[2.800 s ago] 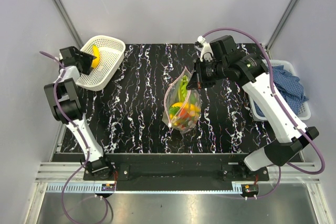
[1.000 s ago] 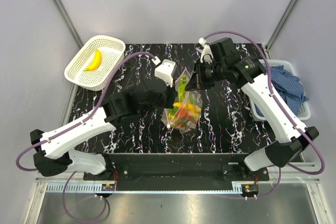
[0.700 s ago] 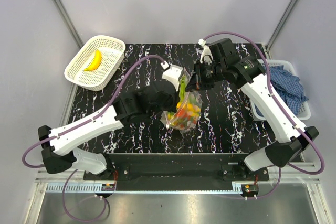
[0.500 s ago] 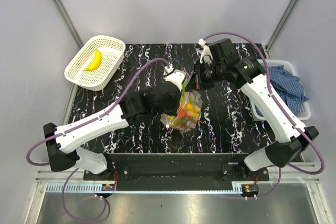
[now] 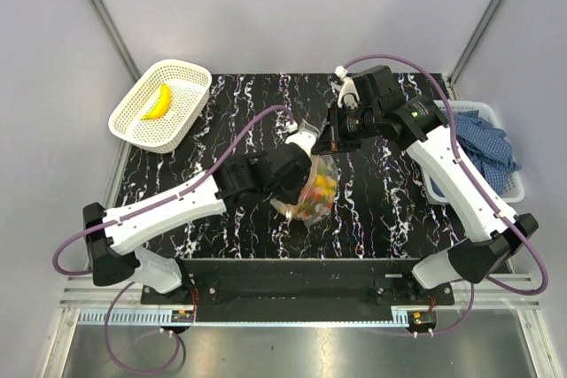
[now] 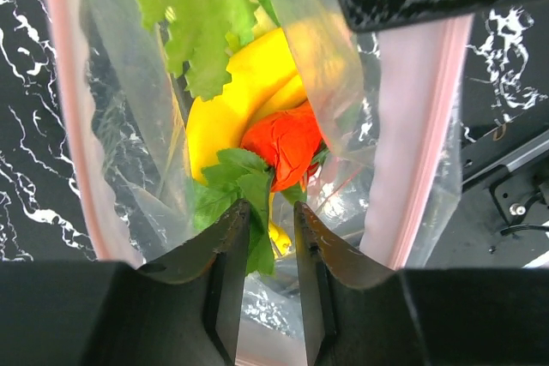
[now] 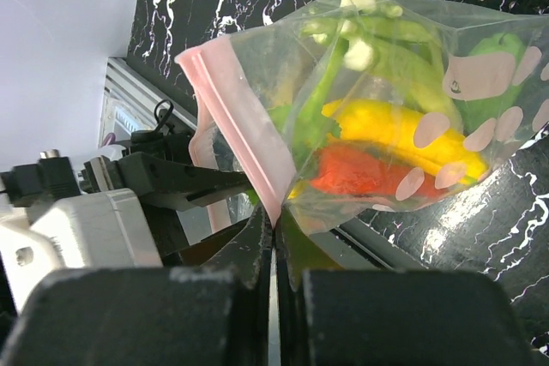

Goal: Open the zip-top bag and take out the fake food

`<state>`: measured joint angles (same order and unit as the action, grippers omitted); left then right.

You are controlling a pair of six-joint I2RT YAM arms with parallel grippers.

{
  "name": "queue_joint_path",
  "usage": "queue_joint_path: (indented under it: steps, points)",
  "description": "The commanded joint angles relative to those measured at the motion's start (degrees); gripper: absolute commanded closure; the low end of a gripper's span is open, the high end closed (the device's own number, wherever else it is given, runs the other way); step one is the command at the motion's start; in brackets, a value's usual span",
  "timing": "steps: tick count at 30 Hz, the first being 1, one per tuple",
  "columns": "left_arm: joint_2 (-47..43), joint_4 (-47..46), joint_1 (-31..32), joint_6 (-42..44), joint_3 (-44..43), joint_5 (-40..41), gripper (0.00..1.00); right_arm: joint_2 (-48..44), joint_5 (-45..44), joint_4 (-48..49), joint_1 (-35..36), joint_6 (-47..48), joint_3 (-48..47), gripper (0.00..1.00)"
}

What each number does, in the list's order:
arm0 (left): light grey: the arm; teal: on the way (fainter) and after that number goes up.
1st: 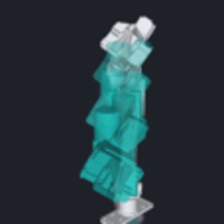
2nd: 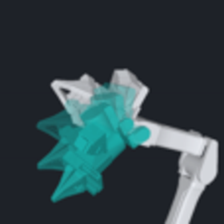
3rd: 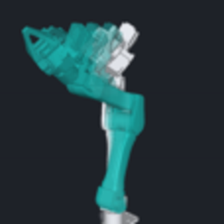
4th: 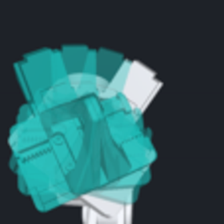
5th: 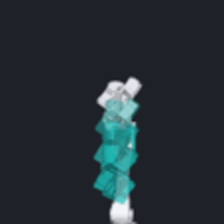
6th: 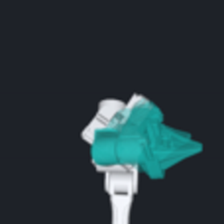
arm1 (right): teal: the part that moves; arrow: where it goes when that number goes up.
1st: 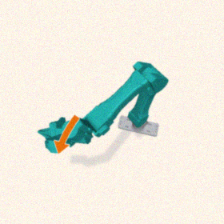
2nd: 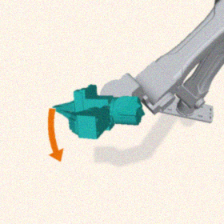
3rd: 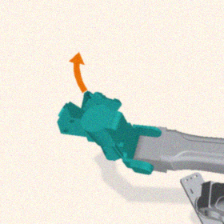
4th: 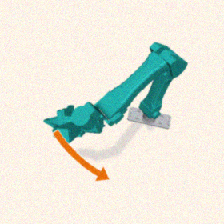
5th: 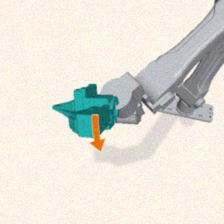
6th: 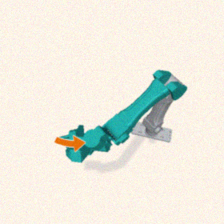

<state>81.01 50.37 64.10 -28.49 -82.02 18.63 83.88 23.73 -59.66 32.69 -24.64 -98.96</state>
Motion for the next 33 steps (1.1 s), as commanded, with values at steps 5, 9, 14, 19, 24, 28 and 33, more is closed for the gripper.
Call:
queue_joint_path:
  steps: [5, 9, 14, 19, 24, 28, 33]
  points:
    - [-0.24, 1.39, 0.50, 2.30, -3.84, 2.72, 0.66, -2.31, 1.76, 2.18, 0.18, -0.67, -0.01, 1.00]
    - [0.37, 2.10, 0.50, 2.47, -6.22, 2.81, 0.63, -2.14, 1.85, 2.35, 0.18, -0.67, -0.09, 1.00]
    - [1.60, 4.03, 0.50, 2.48, -6.32, 2.81, 0.62, -2.05, 2.11, 2.53, 0.10, -0.84, -0.27, 1.00]
    - [2.04, 4.12, 0.50, 3.27, -4.38, 1.15, 0.62, -2.23, 2.38, 2.79, 0.18, -0.84, 0.08, 1.00]
    - [2.04, 4.30, 0.59, 2.92, -3.41, -0.61, 0.81, -2.23, 2.55, 2.88, 0.18, -0.85, 0.26, 1.00]
    - [1.87, 4.47, 0.59, 3.97, -5.08, 1.58, 1.00, -2.14, 2.82, 2.88, 0.18, -0.93, 0.26, 1.00]
    - [2.31, 4.30, 0.59, 7.30, -12.80, 4.21, 1.00, -2.05, 2.82, 2.88, 0.18, -0.84, 0.69, 1.00]
